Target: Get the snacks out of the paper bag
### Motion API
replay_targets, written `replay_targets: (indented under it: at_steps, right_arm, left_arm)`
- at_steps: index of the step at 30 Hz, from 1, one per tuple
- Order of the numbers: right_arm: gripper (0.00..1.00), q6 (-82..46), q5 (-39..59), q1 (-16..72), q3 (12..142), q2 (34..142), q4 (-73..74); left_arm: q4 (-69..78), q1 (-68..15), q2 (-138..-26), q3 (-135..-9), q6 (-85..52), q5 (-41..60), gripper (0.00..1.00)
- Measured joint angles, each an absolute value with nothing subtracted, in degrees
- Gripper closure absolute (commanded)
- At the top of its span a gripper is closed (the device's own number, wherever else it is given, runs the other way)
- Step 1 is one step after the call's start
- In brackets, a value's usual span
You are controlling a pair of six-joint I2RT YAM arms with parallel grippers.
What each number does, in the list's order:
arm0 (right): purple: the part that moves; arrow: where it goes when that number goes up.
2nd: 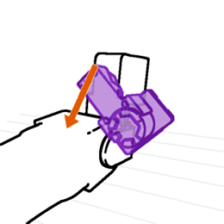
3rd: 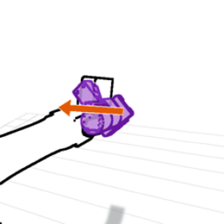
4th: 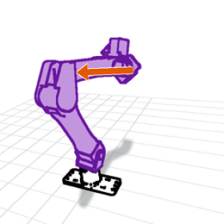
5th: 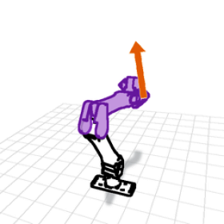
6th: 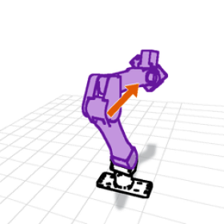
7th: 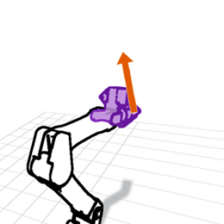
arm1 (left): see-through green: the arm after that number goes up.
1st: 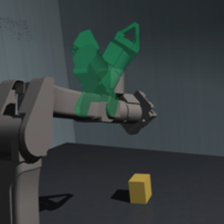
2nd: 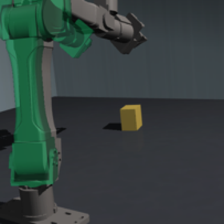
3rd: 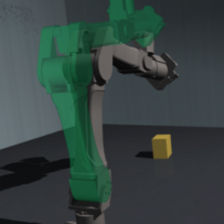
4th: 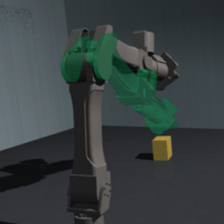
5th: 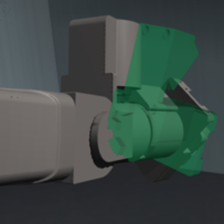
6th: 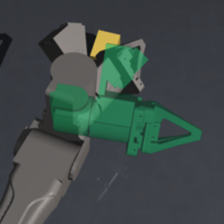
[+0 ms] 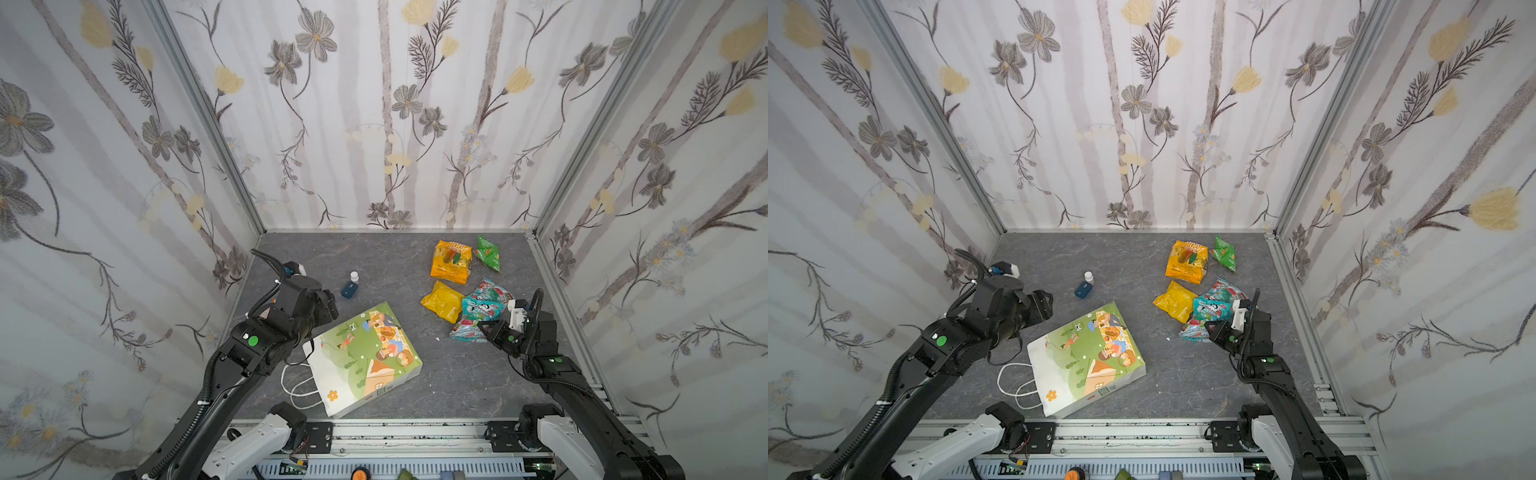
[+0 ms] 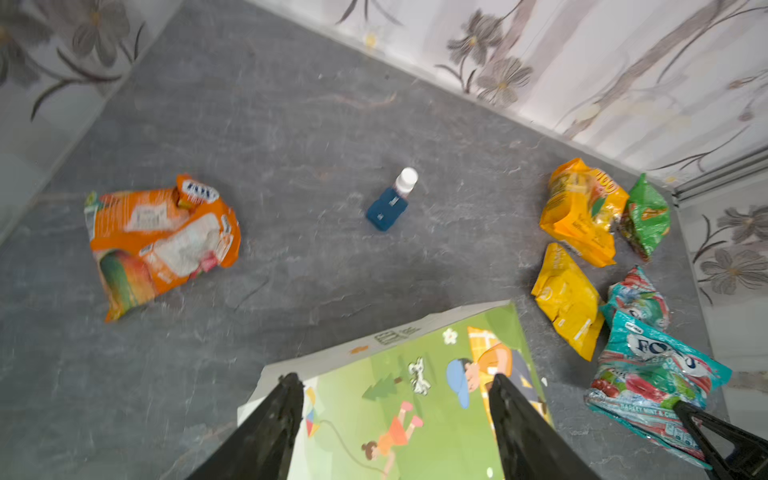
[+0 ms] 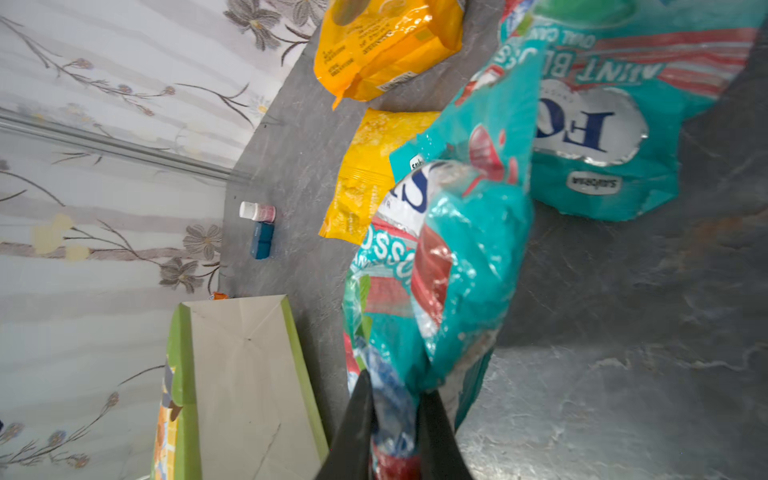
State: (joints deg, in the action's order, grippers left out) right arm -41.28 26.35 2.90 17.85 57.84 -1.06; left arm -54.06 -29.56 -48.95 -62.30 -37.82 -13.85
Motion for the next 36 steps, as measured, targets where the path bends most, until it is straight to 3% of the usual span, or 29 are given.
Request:
replay_targets:
  at_steps: [3,8,16,21,26,30,34,36]
  right_arm:
    - [0.44,-40.80,24.27,1.13,16.25,58.08,-1.87]
    - [0.23,-39.79,22.85,-0.73,16.88,55.96,-3.84]
    - [0.12,-38.92,23.27,-0.64,23.35,44.01,-7.03]
    - [0.07,-38.09,26.87,1.69,29.02,42.81,-9.98]
    - [0.03,-37.19,28.16,4.97,33.04,42.48,-12.25]
    - [0.02,-37.19,28.12,8.62,34.68,42.83,-12.78]
    - [0.02,-36.71,27.86,12.86,35.62,45.19,-12.64]
    - [0.02,-36.14,27.70,14.72,35.62,47.22,-12.60]
  left_arm:
    - [-57.87,-27.31,-45.65,-58.28,-41.08,-13.28,0.28]
    - [-61.93,-25.78,-41.12,-53.95,-45.78,-14.59,0.26]
    - [-65.01,-23.05,-33.19,-46.98,-52.95,-20.64,0.20]
    - [-58.87,-18.83,-32.12,-38.59,-55.42,-11.44,0.07]
    - [-51.07,-17.32,-34.13,-33.17,-57.08,-0.89,0.05]
    - [-44.88,-17.08,-34.61,-28.53,-60.29,5.72,0.23]
    - [-38.52,-16.95,-34.68,-27.05,-63.37,10.17,0.50]
    - [-34.24,-16.93,-34.98,-25.50,-65.34,12.53,0.53]
